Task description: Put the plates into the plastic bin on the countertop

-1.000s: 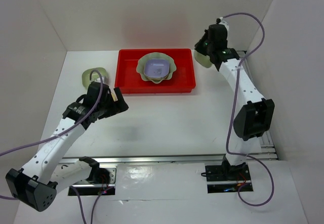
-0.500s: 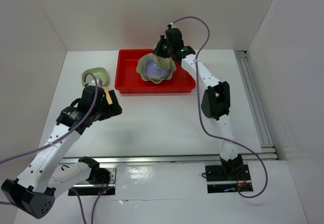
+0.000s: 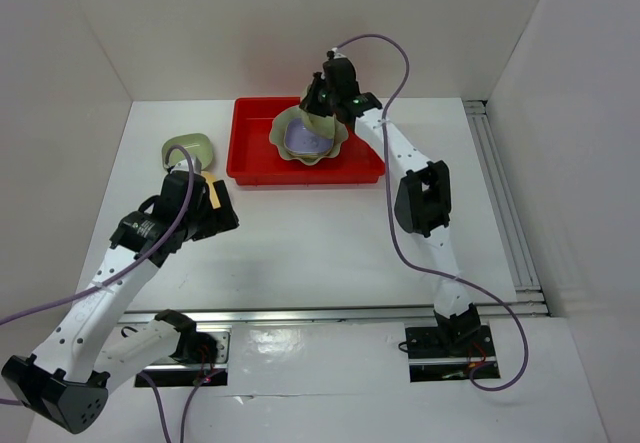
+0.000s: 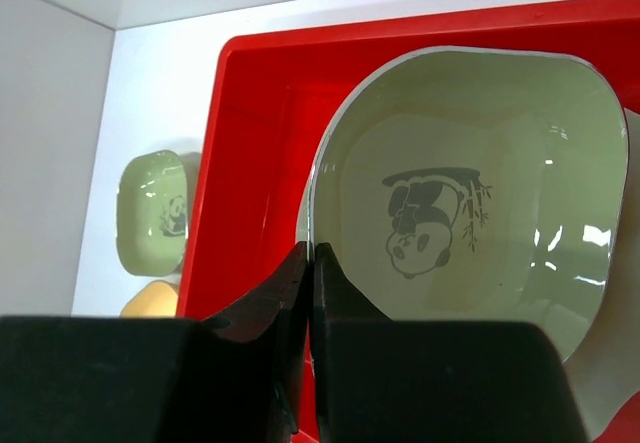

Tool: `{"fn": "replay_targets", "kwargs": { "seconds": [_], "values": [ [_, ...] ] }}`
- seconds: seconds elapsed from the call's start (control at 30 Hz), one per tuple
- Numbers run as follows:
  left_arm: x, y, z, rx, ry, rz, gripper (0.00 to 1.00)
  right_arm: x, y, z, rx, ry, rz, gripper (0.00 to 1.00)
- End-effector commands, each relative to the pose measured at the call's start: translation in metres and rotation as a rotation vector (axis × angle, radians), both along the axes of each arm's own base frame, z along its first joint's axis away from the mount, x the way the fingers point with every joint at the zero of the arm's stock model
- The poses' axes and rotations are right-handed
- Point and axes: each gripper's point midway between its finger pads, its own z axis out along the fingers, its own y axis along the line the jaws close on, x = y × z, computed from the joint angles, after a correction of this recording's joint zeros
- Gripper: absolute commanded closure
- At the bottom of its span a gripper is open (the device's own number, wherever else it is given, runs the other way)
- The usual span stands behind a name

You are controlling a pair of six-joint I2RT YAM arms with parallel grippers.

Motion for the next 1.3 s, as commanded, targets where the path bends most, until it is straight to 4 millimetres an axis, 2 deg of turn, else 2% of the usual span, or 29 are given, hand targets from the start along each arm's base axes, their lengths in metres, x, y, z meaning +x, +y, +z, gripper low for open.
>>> {"fn": "replay_targets", "kwargs": {
  "seconds": [0.0,0.1,0.13,0.17,0.27,0.3,0.33,0.4,0.47,0.5,0.57,0.6,0.67,0.7,0.73,0.77,0.8,0.83,0.9,0.93,0.97,1.0,1.03,1.07,1.1,1.13,1.17,1.2,1.27],
  "values": [
    [0.0,0.005,0.002,0.019,-0.017,0.004,0.01,0.003,0.004,0.017,0.008,-0.065,0.005,0.9],
    [0.0,0.005,0.002,0.019,-0.017,0.004,0.01,0.004,0.005,0.027,0.017,-0.084,0.005,0.75],
    [0.0,0.005,0.002,0.019,-0.017,0.004,0.01,0.005,0.005,0.02,0.013,-0.075,0.005,0.68],
    [0.0,0.005,0.002,0.019,-0.017,0.004,0.01,0.006,0.006,0.026,0.018,-0.085,0.005,0.54],
    [0.0,0.005,0.002,0.019,-0.017,0.004,0.01,0.005,0.012,0.031,0.018,-0.103,0.018,0.32],
    [-0.001,0.005,-0.001,0.023,-0.008,0.004,0.01,0.003,0.018,0.038,0.026,-0.117,0.026,0.27],
    [-0.001,0.005,-0.001,0.023,-0.008,0.004,0.01,0.003,0.018,0.042,0.03,-0.125,0.026,0.23],
    [-0.001,0.005,-0.001,0.023,-0.008,0.004,0.01,0.005,0.017,0.055,0.032,-0.156,0.019,0.23],
    [-0.001,0.005,-0.001,0.023,-0.008,0.004,0.01,0.006,0.014,0.058,0.028,-0.159,0.006,0.19],
    [-0.001,0.005,-0.001,0.023,-0.008,0.004,0.01,0.006,0.014,0.058,0.028,-0.159,0.006,0.12],
    [-0.001,0.005,-0.001,0.023,-0.008,0.004,0.01,0.004,0.011,0.061,0.015,-0.161,0.0,0.1],
    [-0.001,0.005,-0.001,0.023,-0.008,0.004,0.01,0.002,0.009,0.055,-0.001,-0.152,0.004,0.1],
    [0.001,0.006,-0.003,0.026,-0.002,0.016,0.01,-0.003,0.002,0.065,-0.016,-0.165,-0.012,0.09],
    [0.002,0.01,-0.003,0.039,-0.007,0.03,0.01,-0.007,0.0,0.057,-0.057,-0.159,-0.022,0.02],
    [0.003,0.011,-0.003,0.046,0.005,0.048,0.01,-0.016,-0.002,0.071,-0.073,-0.179,-0.032,0.0],
    [0.005,0.014,-0.005,0.055,0.01,0.068,0.01,-0.019,-0.01,0.069,-0.106,-0.174,-0.048,0.0],
    [0.009,0.017,-0.007,0.077,0.018,0.095,0.01,-0.025,-0.015,0.056,-0.172,-0.157,-0.069,0.0],
    [0.012,0.021,-0.007,0.083,0.028,0.123,0.01,-0.037,-0.019,0.072,-0.188,-0.173,-0.075,0.0],
    [0.02,0.025,-0.002,0.094,0.034,0.158,0.01,-0.052,-0.035,0.071,-0.25,-0.165,-0.102,0.0],
    [0.025,0.025,-0.007,0.113,0.057,0.163,0.01,-0.066,-0.046,0.034,-0.307,-0.106,-0.097,0.0],
    [0.029,0.025,-0.007,0.11,0.064,0.179,0.01,-0.079,-0.055,0.08,-0.252,-0.21,-0.11,0.0],
    [0.034,0.024,-0.006,0.111,0.067,0.179,0.01,-0.091,-0.06,0.081,-0.247,-0.228,-0.097,0.0],
    [0.047,0.02,0.004,0.113,0.029,0.159,0.01,-0.108,-0.075,0.042,-0.287,-0.17,-0.074,0.0],
    [0.055,0.016,0.001,0.121,0.036,0.132,0.01,-0.12,-0.079,0.046,-0.278,-0.188,-0.061,0.0],
    [0.063,0.015,0.003,0.128,0.029,0.112,0.01,-0.137,-0.087,0.079,-0.24,-0.262,-0.056,0.0],
    [0.076,0.013,0.013,0.157,-0.011,0.067,0.01,-0.147,-0.098,0.063,-0.273,-0.24,-0.039,0.0],
    [0.085,0.012,0.014,0.174,-0.019,0.034,0.01,-0.157,-0.102,0.064,-0.273,-0.235,-0.03,0.0],
    [0.095,0.012,0.004,0.201,0.007,-0.007,0.01,-0.169,-0.112,0.082,-0.263,-0.27,-0.028,0.0],
    [0.114,0.013,0.002,0.276,-0.017,-0.063,0.01,-0.186,-0.119,0.076,-0.271,-0.264,-0.008,0.0]
  ]
}}
